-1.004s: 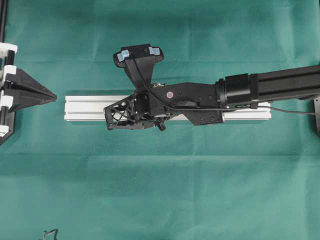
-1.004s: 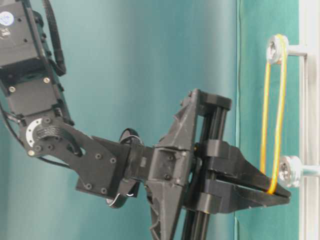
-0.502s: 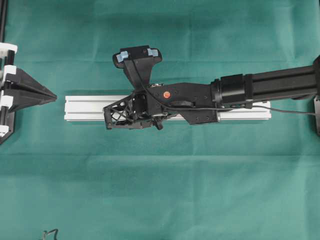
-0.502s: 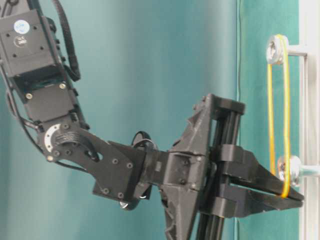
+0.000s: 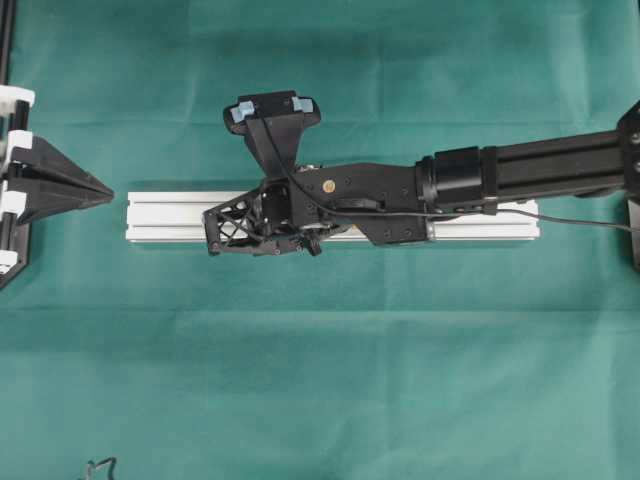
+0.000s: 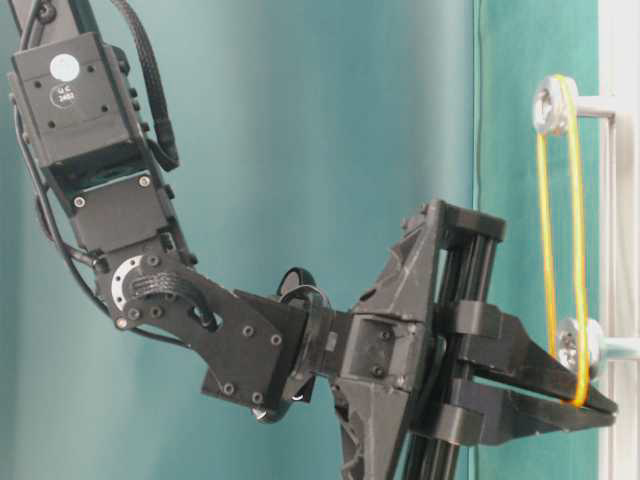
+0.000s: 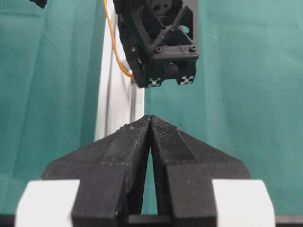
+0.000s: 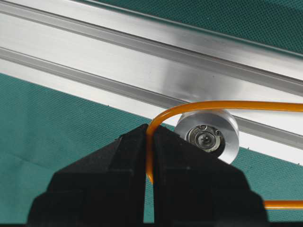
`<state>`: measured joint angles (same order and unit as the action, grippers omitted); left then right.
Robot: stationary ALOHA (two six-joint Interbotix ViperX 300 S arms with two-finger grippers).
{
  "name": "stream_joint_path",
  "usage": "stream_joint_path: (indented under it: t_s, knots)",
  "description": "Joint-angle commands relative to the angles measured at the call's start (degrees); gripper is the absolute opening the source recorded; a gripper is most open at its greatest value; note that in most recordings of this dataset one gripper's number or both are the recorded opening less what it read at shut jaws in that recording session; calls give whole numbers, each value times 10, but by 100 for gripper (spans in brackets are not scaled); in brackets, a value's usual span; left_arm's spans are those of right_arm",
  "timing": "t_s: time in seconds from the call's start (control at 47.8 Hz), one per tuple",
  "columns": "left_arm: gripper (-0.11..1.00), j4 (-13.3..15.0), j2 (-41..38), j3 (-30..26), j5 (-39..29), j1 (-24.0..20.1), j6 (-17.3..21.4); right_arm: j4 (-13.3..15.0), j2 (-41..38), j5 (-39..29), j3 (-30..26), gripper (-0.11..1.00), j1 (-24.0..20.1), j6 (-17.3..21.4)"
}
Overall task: Hook the rubber onto the shaft.
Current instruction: 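Pull the band around the left peg with the right gripper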
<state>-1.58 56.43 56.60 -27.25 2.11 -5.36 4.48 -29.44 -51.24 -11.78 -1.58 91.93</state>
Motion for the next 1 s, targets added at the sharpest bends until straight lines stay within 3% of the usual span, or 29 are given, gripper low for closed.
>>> stream_joint_path:
  t_s: [0.0,0.983]
  knots:
    - [0,-1,-4,-15,2,1,1,-2,11,4,-16,5,-1,1]
    - [0,-1,-4,-14,2,2,0,-5,1,3,-7,5,-4,-2]
